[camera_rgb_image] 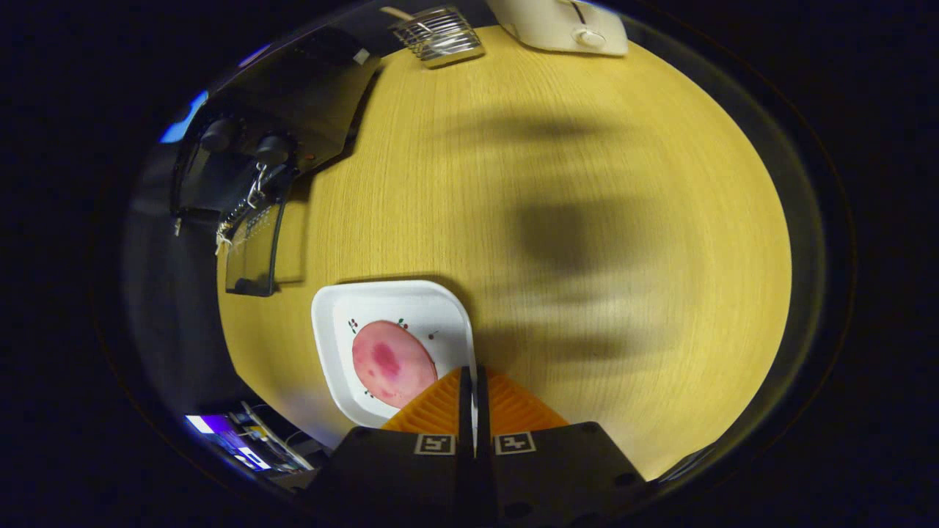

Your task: Open the toaster oven, put the food inside, and close the toaster oven door.

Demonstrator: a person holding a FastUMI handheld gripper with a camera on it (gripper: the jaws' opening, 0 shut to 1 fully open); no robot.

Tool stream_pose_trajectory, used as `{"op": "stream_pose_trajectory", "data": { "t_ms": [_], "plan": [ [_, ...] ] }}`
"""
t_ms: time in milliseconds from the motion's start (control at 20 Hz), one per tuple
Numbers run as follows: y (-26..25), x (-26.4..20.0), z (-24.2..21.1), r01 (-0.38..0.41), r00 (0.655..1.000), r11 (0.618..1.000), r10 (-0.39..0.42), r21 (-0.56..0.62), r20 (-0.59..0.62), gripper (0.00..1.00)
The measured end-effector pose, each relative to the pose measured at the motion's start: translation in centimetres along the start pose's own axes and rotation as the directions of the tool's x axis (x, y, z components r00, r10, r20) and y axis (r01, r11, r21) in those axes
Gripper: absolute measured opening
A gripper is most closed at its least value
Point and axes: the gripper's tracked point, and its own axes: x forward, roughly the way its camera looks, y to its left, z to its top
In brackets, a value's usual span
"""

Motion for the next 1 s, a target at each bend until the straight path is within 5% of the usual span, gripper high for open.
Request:
{"op": "stream_pose_trajectory", "data": {
  "t_ms": [350, 650, 1000],
  "plan": [
    [0.9, -0.5, -0.3, -0.159, 0.987, 0.98, 0.162, 0.118, -0.02, 0.05],
    [3.9, -3.9, -2.7, -0.316, 0.949, 0.9, 0.295, 0.3, 0.116, 0.05],
    [12.3, -6.5, -3.9, -0.424, 0.898, 0.775, 0.294, 0.468, 0.327, 0.05]
  ]
}}
